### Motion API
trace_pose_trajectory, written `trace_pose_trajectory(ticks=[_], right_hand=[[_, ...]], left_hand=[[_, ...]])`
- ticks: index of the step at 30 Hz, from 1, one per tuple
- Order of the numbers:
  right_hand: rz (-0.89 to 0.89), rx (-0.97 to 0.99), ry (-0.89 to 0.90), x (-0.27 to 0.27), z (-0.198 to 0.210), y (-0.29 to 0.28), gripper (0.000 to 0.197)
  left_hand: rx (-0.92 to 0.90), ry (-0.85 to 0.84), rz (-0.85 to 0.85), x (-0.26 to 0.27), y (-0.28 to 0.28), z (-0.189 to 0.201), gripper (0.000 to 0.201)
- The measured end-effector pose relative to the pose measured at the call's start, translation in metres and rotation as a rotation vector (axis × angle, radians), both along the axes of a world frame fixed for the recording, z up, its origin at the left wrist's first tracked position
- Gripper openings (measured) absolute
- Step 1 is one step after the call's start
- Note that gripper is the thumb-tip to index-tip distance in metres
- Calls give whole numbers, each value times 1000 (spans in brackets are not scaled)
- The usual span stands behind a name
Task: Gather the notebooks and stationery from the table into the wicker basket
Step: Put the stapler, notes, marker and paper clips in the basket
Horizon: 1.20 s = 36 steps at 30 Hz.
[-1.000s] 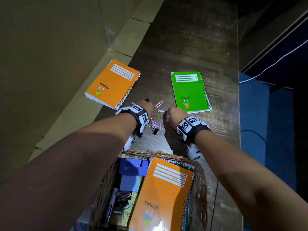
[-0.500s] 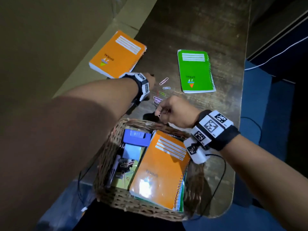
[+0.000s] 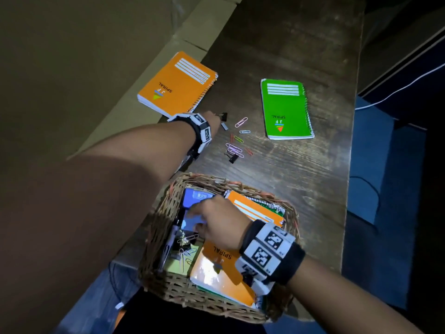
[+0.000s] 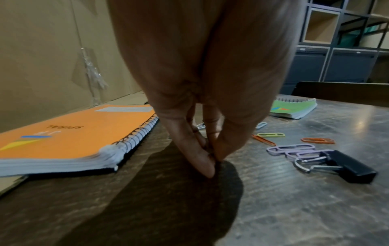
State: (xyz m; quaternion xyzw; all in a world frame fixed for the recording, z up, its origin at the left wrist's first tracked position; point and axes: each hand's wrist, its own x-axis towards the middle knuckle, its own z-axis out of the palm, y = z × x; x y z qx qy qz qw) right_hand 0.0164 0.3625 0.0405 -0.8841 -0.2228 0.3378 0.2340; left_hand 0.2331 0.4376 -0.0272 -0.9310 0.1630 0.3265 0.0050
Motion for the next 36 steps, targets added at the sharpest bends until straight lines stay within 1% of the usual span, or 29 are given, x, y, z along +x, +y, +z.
trace_pose_trajectory(ticks=[1, 4, 7, 9, 11, 14, 16, 19, 21, 23, 26, 29, 32, 34, 36], right_hand=[[-46, 21, -17, 7, 5, -8, 30], [-183, 41, -40, 30, 20, -34, 24], [-349, 51, -69, 57, 19, -62, 12], [-458, 48, -89, 77, 10, -80, 10], [-512, 11, -115, 99, -4, -94, 11], [-545, -136, -120, 127, -30, -103, 16], [-539, -218, -92, 142, -46, -103, 19], [-479, -322, -113, 160, -60, -99, 21], [-452, -374, -113, 169, -65, -97, 20], [-430, -403, -114, 177, -67, -96, 17], [-419, -424, -113, 181, -71, -93, 15], [-386, -434, -111, 180, -73, -89, 15], [-336, -482, -133, 178, -72, -84, 19], [-307, -529, -175, 176, -70, -80, 23], [-291, -588, -213, 175, -71, -78, 26]], left_hand=[[-7, 16, 17, 3, 0, -1, 18], [-90, -29, 29, 6, 3, -2, 16], [-170, -86, 87, 13, 10, -8, 8], [-205, -97, 121, 16, 15, -10, 13], [-189, -101, 116, 16, 21, -11, 12], [-184, -116, 131, 13, 31, -18, 15], [-203, -110, 141, 12, 38, -24, 16], [-242, -87, 160, 7, 50, -26, 11], [-321, -82, 195, -2, 58, -20, 13], [-429, -111, 197, -18, 64, 1, 12], [-561, -111, 125, -59, 68, 44, 9], [-590, 27, 77, -115, 80, 72, 14], [-654, 187, -28, -163, 93, 80, 13], [-576, 274, -65, -185, 99, 78, 11], [-528, 283, -58, -199, 104, 70, 14]])
